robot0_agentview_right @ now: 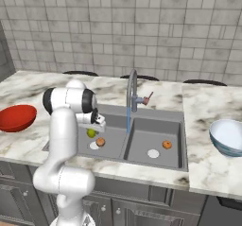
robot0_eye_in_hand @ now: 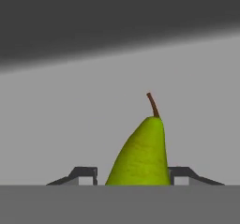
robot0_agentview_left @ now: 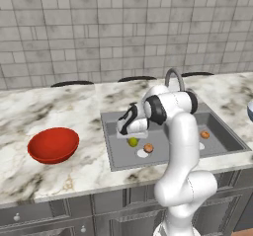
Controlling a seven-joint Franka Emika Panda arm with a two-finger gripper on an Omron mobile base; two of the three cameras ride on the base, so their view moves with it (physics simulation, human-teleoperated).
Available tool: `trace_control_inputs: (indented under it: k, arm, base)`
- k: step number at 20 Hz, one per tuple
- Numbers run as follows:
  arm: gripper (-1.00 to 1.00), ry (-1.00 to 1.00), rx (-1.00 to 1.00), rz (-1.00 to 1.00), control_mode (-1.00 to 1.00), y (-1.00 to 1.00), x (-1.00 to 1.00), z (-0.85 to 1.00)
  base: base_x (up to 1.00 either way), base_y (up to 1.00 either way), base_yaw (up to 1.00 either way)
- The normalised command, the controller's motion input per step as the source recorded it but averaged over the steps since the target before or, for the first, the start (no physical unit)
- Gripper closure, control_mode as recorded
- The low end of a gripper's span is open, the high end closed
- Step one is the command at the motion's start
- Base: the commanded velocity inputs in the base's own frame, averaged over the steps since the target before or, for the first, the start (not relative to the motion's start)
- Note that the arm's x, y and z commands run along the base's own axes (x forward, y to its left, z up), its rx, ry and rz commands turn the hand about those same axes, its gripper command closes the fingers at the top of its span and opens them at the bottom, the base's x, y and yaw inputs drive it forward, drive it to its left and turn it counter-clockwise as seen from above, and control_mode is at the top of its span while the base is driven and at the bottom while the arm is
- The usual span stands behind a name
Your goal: Pick the tangerines from the sink and place them in one bowl. Place the pear in the other bowl. Then turn off the sink faucet.
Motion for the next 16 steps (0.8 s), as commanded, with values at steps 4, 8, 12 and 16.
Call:
trace_control_inputs:
  k: [4,8,12,16]
  arm:
    - [1.0,-0.12,0.0,-0.15,-1.0,-0.01,-0.24,0.39]
    - [1.0,-0.08,0.01,-0.13,-1.0,-0.06,-0.24,0.56]
    - [1.0,-0.05,0.05,-0.13,-1.0,-0.06,-0.25,0.65]
    - [1.0,-0.01,0.09,-0.11,-1.0,-0.01,-0.36,0.7]
  base:
    - [0.0,0.0,0.0]
    - [0.0,0.0,0.0]
    - [0.0,0.0,0.0]
    - [0.0,0.0,0.0]
